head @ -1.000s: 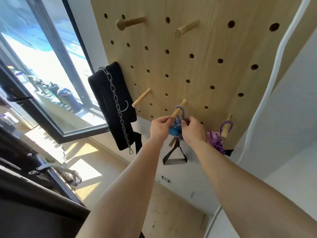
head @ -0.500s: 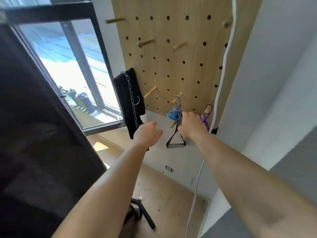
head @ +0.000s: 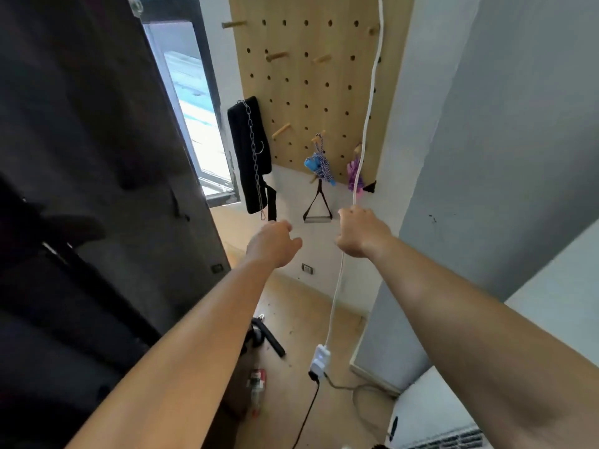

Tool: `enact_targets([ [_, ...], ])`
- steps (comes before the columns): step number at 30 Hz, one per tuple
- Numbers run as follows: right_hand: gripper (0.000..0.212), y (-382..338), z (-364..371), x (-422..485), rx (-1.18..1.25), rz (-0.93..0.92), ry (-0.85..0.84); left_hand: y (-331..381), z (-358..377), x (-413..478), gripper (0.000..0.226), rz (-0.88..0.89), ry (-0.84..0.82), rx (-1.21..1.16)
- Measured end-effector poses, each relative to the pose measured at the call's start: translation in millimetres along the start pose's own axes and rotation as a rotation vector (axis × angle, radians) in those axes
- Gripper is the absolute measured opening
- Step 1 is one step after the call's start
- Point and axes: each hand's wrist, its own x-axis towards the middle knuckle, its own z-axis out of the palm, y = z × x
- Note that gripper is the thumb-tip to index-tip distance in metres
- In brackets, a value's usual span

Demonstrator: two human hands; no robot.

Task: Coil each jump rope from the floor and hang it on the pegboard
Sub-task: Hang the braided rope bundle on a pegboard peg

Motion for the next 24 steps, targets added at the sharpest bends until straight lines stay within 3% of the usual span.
enact_targets([
  [12,0.059,27,61,-175,0.063,-0.088,-0.155,11,80,-206,0.049,-0.191,-0.104,-0.050],
  [20,0.055,114,173,-370,-0.024,-0.229,-0.255,62,236,-412,0.031,-0.318,-0.130,-0.054],
  [24,0.051,174,229,-462,-0.026,-0.164,-0.380,87,311,-510,0.035,-0.318,-0.239,-0.025],
])
